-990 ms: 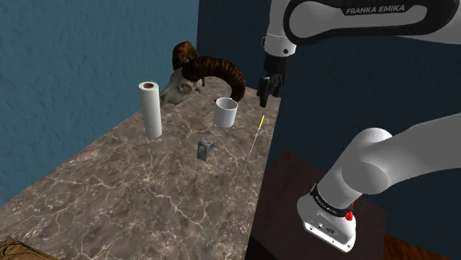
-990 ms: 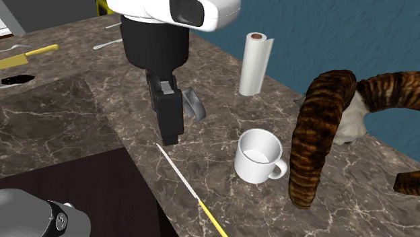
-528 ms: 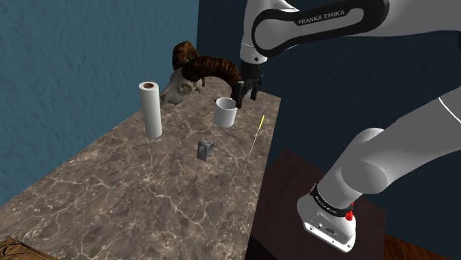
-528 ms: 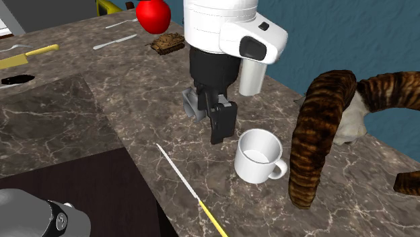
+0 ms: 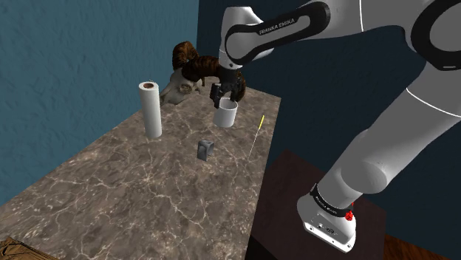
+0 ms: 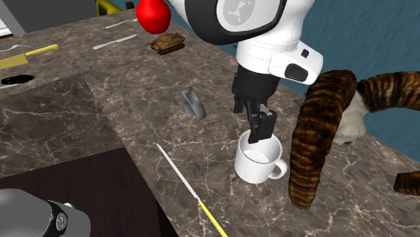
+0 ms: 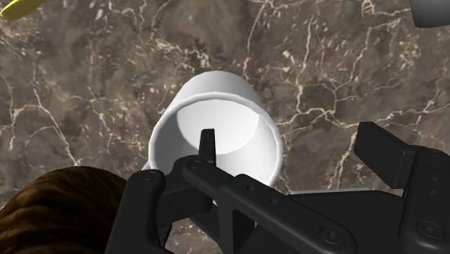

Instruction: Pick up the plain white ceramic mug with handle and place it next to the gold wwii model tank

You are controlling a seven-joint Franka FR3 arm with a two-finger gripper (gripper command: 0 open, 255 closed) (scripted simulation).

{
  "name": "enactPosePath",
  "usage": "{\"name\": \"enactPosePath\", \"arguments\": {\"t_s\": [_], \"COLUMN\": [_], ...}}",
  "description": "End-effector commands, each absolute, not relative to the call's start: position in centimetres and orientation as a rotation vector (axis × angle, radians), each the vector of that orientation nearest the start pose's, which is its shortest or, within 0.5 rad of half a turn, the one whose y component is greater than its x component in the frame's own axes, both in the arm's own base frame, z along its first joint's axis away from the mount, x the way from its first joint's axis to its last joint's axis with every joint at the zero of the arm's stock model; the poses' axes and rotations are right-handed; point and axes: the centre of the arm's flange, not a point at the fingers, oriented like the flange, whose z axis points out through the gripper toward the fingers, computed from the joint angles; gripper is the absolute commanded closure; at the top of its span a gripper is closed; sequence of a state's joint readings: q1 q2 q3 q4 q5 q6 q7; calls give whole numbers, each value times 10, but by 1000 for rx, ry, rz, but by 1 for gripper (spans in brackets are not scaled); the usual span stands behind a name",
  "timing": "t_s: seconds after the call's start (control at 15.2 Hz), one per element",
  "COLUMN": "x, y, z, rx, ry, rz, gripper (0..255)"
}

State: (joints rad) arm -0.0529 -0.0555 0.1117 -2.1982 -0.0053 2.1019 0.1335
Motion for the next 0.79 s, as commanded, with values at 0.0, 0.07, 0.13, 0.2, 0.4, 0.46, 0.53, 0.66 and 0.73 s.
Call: {"name": "enactPosePath", "arguments": {"t_s": [0.0,0.07,0.13,0.2,0.4,0.46,0.53,0.66,0.73], "x": [538,540,540,540,540,540,539,539,539], "y": [30,30,30,30,29,29,29,29,29], "z": [391,390,385,379,363,358,350,350,350], "rx": [-3146,-3145,-3145,-3145,-3145,-3145,-3145,-3145,-3145], "ry": [135,137,137,137,137,137,137,137,137], "rz": [43,41,41,41,41,41,41,41,41], "gripper": [0,0,0,0,0,0,0,0,0]}}
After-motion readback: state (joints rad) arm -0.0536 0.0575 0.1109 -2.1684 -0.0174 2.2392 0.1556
